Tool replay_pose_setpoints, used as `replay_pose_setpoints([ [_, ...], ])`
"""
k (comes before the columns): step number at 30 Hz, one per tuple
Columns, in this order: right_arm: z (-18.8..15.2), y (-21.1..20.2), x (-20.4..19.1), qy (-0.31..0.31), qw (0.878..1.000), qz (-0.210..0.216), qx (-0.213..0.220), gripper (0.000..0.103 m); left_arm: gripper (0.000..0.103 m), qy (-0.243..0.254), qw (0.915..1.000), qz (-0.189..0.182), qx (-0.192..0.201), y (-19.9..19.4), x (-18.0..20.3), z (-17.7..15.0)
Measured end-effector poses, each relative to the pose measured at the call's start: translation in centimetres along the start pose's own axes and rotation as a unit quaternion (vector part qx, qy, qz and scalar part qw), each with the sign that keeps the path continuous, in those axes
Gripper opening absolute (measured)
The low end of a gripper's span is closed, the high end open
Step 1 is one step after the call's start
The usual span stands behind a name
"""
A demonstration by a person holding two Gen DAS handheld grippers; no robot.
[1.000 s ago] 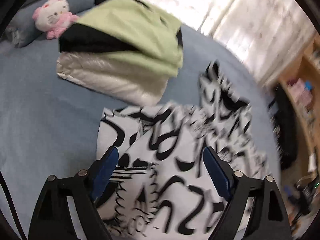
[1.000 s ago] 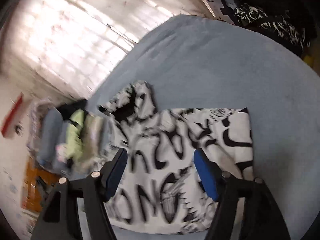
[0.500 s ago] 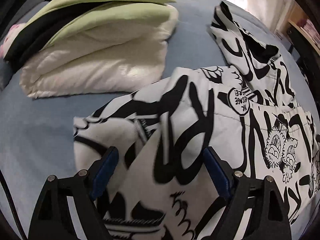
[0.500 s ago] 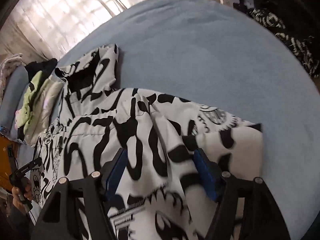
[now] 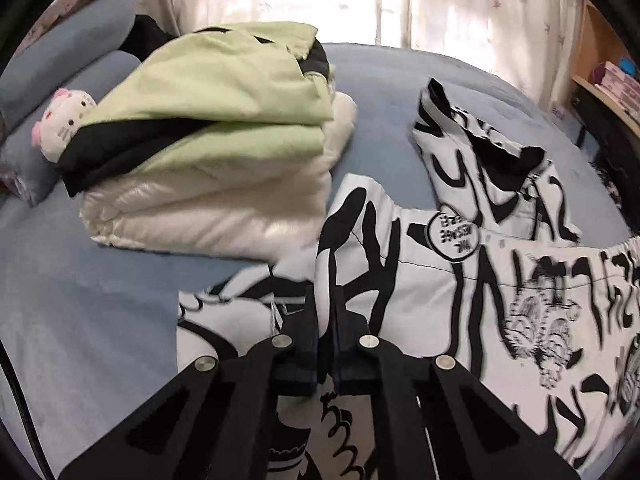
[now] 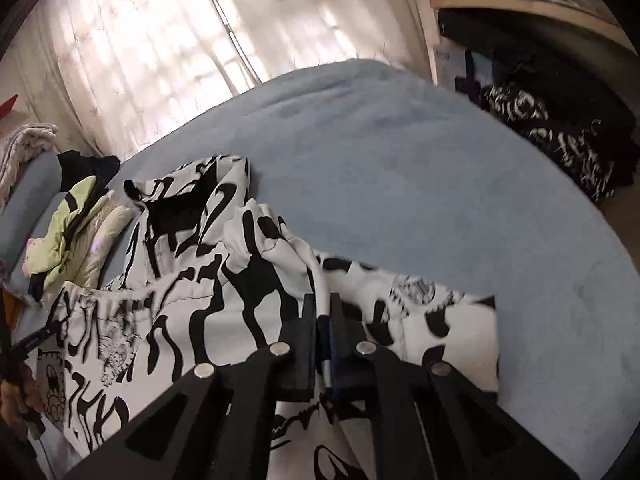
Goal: Fold large clothes
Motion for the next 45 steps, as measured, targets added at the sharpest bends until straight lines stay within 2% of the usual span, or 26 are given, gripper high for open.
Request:
replay_pose_setpoints([
  [3, 0.7, 2.5, 0.7, 0.014, 1.0, -0.013, -0.014, 0.004, 0.003, -0.01, 0.9998, 0.014, -0.005, 1.9, 0.1, 0.6],
  [6, -0.2, 6.2, 2.0, 0.024, 0.997, -0.043, -0.058, 0.004, 0.003, -0.001, 0.9979, 0.051, -0.04, 5.9, -0.3, -0.3],
  [8, -1.0, 8.0, 2.4, 0.029, 0.996, -0.053, -0.072, 0.005, 0.005, -0.003, 0.9974, 0.054, -0.048, 7.3, -0.5, -1.0],
  [10, -1.0, 8.1, 2.2, 0.022, 0.995, -0.07, -0.071, 0.007, 0.006, 0.005, 0.9969, 0.065, -0.044, 7.2, -0.2, -0.9],
  [13, -0.6, 6.7, 1.8, -0.002, 0.99, -0.118, -0.072, 0.018, 0.016, 0.026, 0.9947, 0.088, -0.047, 6.0, 0.3, -0.8],
  [14, -0.6, 6.0, 1.4, -0.007, 0.989, -0.131, -0.067, 0.023, 0.019, 0.03, 0.995, 0.086, -0.039, 5.0, 0.5, -0.8],
  [16, -0.1, 3.5, -0.3, -0.019, 0.989, -0.144, -0.031, 0.025, 0.019, 0.024, 0.9969, 0.073, -0.017, 2.9, 1.0, -0.9],
  [18, -0.2, 1.7, -2.6, -0.031, 0.992, -0.123, -0.006, 0.034, 0.019, 0.021, 0.9989, 0.041, 0.0, 1.0, 2.1, -1.5],
  [19, -0.7, 0.9, -5.1, -0.043, 0.995, -0.086, 0.0, 0.045, 0.019, 0.024, 0.9994, 0.022, 0.004, 0.0, 3.3, -1.9],
  [20, -0.9, 0.6, -6.4, -0.05, 0.997, -0.062, -0.001, 0.051, 0.019, 0.03, 0.9995, 0.006, 0.0, -0.6, 4.7, -2.6],
  [22, -2.6, 0.4, -11.9, -0.078, 0.997, 0.011, -0.018, 0.051, 0.019, 0.05, 0.998, -0.035, -0.014, -1.3, 7.8, -4.0],
  [25, -5.3, 1.8, -18.0, -0.102, 0.99, 0.08, -0.056, 0.051, 0.019, 0.072, 0.9933, -0.081, -0.041, -1.2, 12.7, -6.7],
  [26, -6.4, 3.1, -19.7, -0.104, 0.986, 0.101, -0.08, 0.051, 0.019, 0.076, 0.9921, -0.087, -0.049, -0.7, 13.8, -7.3],
  [28, -7.9, 5.8, -20.7, -0.103, 0.983, 0.096, -0.114, 0.051, 0.019, 0.082, 0.9919, -0.07, -0.067, 1.4, 15.4, -8.9],
  [30, -8.0, 7.9, -20.1, -0.109, 0.985, 0.074, -0.115, 0.049, 0.019, 0.083, 0.9944, -0.046, -0.048, 2.6, 15.7, -9.3],
  [32, -6.8, 8.6, -18.7, -0.114, 0.988, 0.045, -0.094, 0.045, 0.02, 0.082, 0.9958, -0.023, -0.034, 3.2, 15.7, -8.4],
  [34, -4.7, 8.9, -15.4, -0.095, 0.993, -0.007, -0.069, 0.045, 0.02, 0.058, 0.9972, -0.014, -0.046, 4.3, 14.5, -6.8],
  [36, -3.1, 8.7, -12.0, -0.066, 0.996, -0.031, -0.054, 0.045, 0.02, 0.03, 0.9981, -0.008, -0.052, 5.3, 13.2, -5.2],
  [37, -2.2, 8.8, -9.4, -0.043, 0.996, -0.061, -0.052, 0.045, 0.02, 0.022, 0.9984, -0.003, -0.053, 5.6, 12.5, -4.4],
  [40, -0.6, 8.3, -3.6, 0.025, 0.995, -0.082, -0.057, 0.046, 0.02, 0.02, 0.9977, -0.007, -0.064, 5.8, 11.7, -3.4],
  [41, -0.5, 7.8, -2.7, 0.033, 0.994, -0.082, -0.06, 0.046, 0.02, 0.027, 0.9976, 0.005, -0.064, 5.5, 11.4, -3.2],
  [43, -0.7, 6.2, -2.2, 0.038, 0.995, -0.074, -0.055, 0.046, 0.02, 0.041, 0.9973, 0.037, -0.049, 4.1, 10.8, -3.3],
  [45, -1.5, 4.2, -3.1, 0.025, 0.997, -0.054, -0.045, 0.048, 0.021, 0.053, 0.9975, 0.035, -0.032, 2.6, 10.1, -3.4],
])
Point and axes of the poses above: each gripper's, at about its wrist camera, not at the fingertips, and y roughly the way its jaws point, x to its right, z to its top, the point moved 10 cm from there along y, roughly the way its jaws point, and after that the axes turned 11 degrees about -x, right-handed, at the moved point
